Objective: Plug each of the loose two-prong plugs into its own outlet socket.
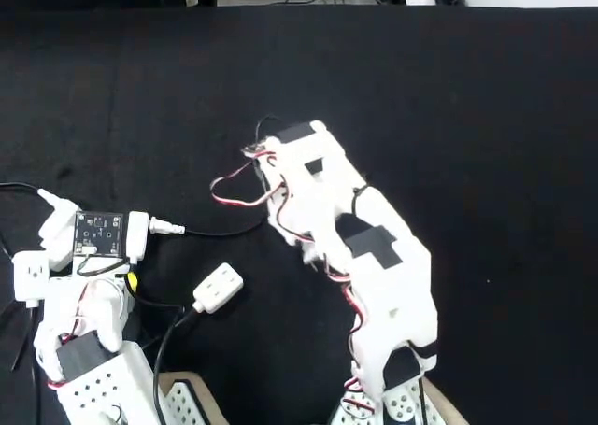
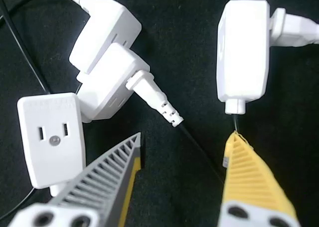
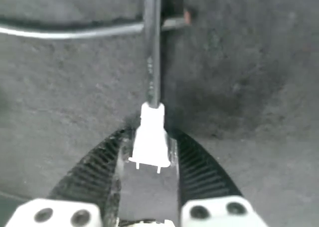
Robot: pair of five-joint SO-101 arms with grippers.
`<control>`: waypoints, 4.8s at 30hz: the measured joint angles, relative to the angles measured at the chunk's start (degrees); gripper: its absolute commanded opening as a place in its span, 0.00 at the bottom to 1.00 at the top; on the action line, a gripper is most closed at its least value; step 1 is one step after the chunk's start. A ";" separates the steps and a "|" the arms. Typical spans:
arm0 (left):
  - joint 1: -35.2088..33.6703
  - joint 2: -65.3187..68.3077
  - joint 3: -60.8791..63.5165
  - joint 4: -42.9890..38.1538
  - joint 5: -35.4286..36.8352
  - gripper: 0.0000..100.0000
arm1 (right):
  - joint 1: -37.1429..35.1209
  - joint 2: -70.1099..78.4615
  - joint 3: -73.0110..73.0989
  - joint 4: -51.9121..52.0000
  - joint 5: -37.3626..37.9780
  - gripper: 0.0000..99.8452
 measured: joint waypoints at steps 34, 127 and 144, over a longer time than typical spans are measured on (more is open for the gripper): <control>0.00 0.00 0.00 0.00 0.00 0.27 | 0.44 -10.81 14.68 -13.19 8.53 0.10; 0.00 0.00 0.00 0.00 1.49 0.27 | -4.31 -14.86 22.42 -17.23 11.08 0.10; 0.00 0.00 0.00 0.00 1.49 0.27 | 1.58 -20.13 19.96 -11.34 12.31 0.29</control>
